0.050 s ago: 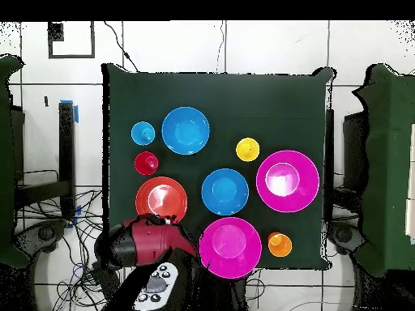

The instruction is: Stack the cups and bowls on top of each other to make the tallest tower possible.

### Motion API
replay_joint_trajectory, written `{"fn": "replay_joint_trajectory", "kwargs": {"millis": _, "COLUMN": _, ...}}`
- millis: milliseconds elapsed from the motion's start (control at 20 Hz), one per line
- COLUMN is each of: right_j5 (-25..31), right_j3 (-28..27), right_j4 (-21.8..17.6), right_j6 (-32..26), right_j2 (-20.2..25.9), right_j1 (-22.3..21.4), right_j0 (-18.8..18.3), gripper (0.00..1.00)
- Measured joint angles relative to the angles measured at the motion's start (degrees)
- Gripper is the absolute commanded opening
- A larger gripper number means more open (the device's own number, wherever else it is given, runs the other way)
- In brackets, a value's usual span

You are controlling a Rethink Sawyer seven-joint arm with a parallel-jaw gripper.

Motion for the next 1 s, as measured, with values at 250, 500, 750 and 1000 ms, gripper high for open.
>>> {"fn": "replay_joint_trajectory", "kwargs": {"millis": 250, "right_j5": 0.0, "right_j3": -4.0, "right_j4": 0.0, "right_j6": 0.4, "right_j2": -0.5, "right_j1": 1.9, "right_j0": 0.3, "gripper": 1.0}}
{"fn": "replay_joint_trajectory", "kwargs": {"millis": 500, "right_j5": 0.0, "right_j3": -7.4, "right_j4": 0.0, "right_j6": 0.4, "right_j2": -1.9, "right_j1": 3.7, "right_j0": 0.2, "gripper": 1.0}}
{"fn": "replay_joint_trajectory", "kwargs": {"millis": 750, "right_j5": 0.0, "right_j3": -10.3, "right_j4": 0.0, "right_j6": 0.4, "right_j2": -2.9, "right_j1": 5.3, "right_j0": -0.6, "gripper": 1.0}}
{"fn": "replay_joint_trajectory", "kwargs": {"millis": 1000, "right_j5": 0.0, "right_j3": -12.4, "right_j4": 0.0, "right_j6": 0.4, "right_j2": -3.4, "right_j1": 6.0, "right_j0": -0.8, "gripper": 1.0}}
